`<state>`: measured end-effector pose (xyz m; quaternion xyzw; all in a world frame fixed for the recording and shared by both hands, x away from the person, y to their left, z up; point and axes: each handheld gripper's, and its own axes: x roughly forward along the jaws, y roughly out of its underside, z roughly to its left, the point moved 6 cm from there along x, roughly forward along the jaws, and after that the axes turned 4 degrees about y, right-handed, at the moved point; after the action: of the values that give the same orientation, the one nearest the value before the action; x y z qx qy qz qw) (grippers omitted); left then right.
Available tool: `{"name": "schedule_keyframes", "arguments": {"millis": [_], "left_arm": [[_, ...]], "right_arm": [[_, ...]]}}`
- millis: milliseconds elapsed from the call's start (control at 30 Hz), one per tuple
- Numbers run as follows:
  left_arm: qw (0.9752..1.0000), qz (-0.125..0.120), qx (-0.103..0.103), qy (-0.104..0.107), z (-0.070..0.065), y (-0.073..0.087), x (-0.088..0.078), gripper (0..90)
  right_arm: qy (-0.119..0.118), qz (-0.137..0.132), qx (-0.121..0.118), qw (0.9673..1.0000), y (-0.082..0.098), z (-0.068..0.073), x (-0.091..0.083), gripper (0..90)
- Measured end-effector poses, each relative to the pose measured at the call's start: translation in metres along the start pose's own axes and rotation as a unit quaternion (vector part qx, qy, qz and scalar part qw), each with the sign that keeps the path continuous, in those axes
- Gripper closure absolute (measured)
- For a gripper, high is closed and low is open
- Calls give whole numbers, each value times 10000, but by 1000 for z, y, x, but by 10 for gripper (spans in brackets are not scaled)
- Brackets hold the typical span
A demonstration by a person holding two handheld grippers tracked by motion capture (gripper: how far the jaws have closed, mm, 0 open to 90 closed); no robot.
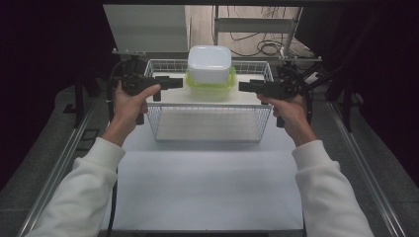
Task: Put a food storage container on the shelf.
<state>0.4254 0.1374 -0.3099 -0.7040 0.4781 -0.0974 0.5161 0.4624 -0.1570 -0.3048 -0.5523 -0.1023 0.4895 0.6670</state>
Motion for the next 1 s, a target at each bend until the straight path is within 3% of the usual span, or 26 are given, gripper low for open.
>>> {"name": "schedule_keyframes", "arguments": {"millis": [267,467,600,700,867,1000], "left_arm": [[9998,-17,177,-66,-18,40,-15,268],[9998,-13,194,42,-22,78,-26,264],[9999,44,123,-66,-13,113,-32,264],[9996,219,98,-178,-5,142,-33,265],[9982,522,12,-311,6,186,-31,256],[9965,686,-17,-480,12,218,-31,249]], "right_arm": [[-32,-76,-105,9999,34,10,-17,312],[9,-124,-196,9997,70,14,-29,308],[156,20,-433,9989,102,15,-33,300],[192,169,-499,9984,128,14,-34,297],[296,461,-507,9972,170,4,-34,287],[399,646,-344,9965,199,-7,-38,281]]}}
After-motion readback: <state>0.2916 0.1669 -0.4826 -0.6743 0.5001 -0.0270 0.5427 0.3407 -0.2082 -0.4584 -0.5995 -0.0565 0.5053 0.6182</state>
